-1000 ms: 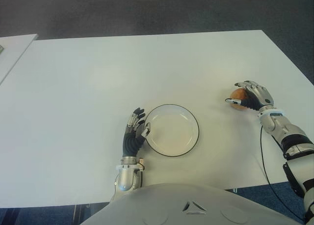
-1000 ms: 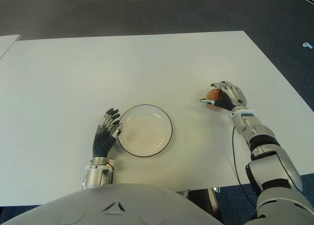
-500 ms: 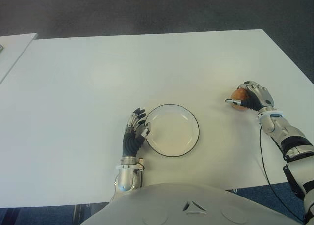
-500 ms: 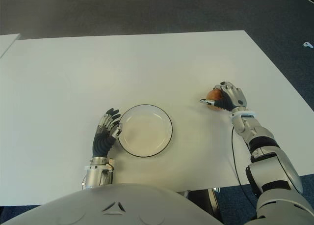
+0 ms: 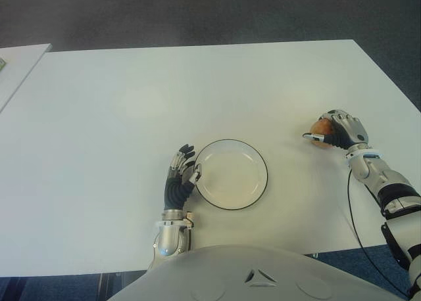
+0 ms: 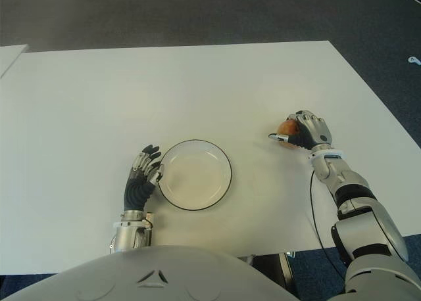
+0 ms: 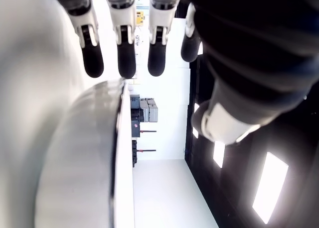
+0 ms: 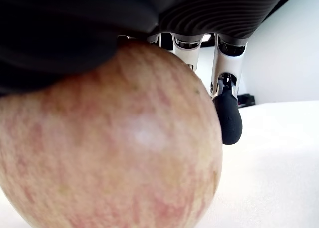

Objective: Put the apples into the plate.

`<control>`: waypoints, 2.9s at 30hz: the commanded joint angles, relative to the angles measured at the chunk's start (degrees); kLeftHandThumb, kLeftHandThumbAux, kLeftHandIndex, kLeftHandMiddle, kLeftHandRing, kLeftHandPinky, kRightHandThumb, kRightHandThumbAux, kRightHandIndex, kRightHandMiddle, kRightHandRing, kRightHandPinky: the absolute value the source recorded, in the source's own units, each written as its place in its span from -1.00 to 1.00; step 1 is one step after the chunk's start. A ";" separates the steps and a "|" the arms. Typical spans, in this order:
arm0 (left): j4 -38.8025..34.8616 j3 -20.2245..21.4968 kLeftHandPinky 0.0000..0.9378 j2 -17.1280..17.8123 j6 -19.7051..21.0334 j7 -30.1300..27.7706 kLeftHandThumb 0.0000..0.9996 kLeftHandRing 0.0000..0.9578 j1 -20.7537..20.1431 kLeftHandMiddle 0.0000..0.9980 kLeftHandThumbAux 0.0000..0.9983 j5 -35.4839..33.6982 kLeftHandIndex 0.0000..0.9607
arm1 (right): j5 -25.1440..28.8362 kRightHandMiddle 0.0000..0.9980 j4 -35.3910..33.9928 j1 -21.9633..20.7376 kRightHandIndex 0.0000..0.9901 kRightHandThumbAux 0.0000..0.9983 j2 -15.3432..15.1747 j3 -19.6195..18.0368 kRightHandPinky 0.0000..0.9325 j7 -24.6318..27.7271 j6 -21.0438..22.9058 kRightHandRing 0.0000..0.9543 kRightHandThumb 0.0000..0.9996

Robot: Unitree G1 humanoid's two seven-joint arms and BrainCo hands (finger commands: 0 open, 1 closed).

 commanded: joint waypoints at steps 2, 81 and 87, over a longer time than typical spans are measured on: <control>1.40 0.32 -0.50 -1.13 1.09 -0.36 -0.62 -0.59 -0.18 -0.63 0.38 0.04 -0.70 | -0.80 0.65 0.67 3.04 -0.11 0.44 1.23 1.31 0.66 1.94 -0.05 0.73 0.41; 2.29 1.57 -0.53 -1.58 0.99 0.67 -0.65 -0.59 -0.92 -0.63 0.41 2.38 -0.70 | -2.74 0.71 -72.81 23.46 -0.11 0.43 12.59 -6.87 0.76 26.73 1.29 0.77 0.42; 2.43 1.53 -0.59 -1.31 1.27 0.34 -0.65 -0.62 -1.21 -0.66 0.41 2.46 -0.72 | -5.97 0.71 -73.47 24.65 -0.11 0.44 14.26 -4.61 0.76 26.28 0.17 0.78 0.42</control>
